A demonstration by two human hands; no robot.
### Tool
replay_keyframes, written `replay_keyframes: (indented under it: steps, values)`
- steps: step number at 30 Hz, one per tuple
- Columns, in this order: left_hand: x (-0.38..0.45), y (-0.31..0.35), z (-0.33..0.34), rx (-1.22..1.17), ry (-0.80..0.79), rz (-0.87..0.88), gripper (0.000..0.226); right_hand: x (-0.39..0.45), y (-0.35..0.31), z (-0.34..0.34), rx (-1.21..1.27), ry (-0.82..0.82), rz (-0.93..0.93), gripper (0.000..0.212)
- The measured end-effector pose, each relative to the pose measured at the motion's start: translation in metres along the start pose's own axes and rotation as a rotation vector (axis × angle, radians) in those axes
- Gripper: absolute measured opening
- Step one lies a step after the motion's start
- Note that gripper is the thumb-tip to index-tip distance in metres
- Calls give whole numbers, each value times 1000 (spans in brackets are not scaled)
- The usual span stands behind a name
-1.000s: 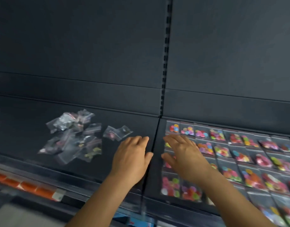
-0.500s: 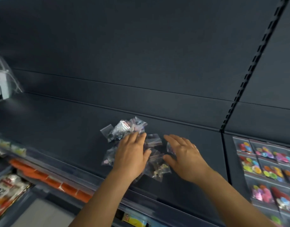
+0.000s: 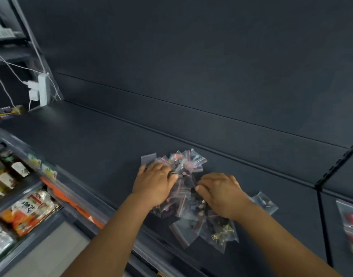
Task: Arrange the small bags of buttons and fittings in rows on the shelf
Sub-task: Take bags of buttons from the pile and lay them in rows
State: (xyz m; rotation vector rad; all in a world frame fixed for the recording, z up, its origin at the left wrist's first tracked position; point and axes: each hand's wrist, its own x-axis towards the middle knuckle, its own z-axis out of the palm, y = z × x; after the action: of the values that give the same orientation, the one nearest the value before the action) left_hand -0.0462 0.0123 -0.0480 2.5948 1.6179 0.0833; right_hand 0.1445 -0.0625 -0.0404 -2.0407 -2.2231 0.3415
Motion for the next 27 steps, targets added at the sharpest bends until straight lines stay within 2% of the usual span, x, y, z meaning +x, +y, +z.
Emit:
replay_keyframes:
  steps: [3, 5, 8, 12, 14, 16, 20, 23, 25, 27]
  values:
    - [3, -4, -2, 28, 60, -42, 39, 13, 5, -4, 60, 169, 37, 31]
    - [8, -2, -4, -2, 120, -54, 32, 22, 6, -7, 133, 223, 58, 24]
    - [22, 2, -6, -117, 185, -25, 31, 39, 8, -8, 146, 153, 44, 39]
    - [47, 7, -2, -93, 38, 47, 45, 47, 14, -3, 75, 12, 25, 43]
    - [53, 5, 1, -122, -6, 49, 44, 44, 21, -1, 65, 35, 13, 38]
    - [53, 2, 3, -221, 18, 18, 38, 41, 28, -1, 128, 114, 25, 31]
    - [53, 4, 2, -369, 123, -83, 23, 51, 31, -2, 149, 190, 201, 20]
    - [61, 7, 2, -266, 94, -89, 45, 59, 20, -3, 129, 135, 299, 34]
    - [65, 8, 4, -255, 73, -93, 50, 63, 12, -2, 118, 107, 355, 44]
    - [70, 7, 7, -281, 64, -120, 50, 70, 8, 2, 161, 96, 410, 40]
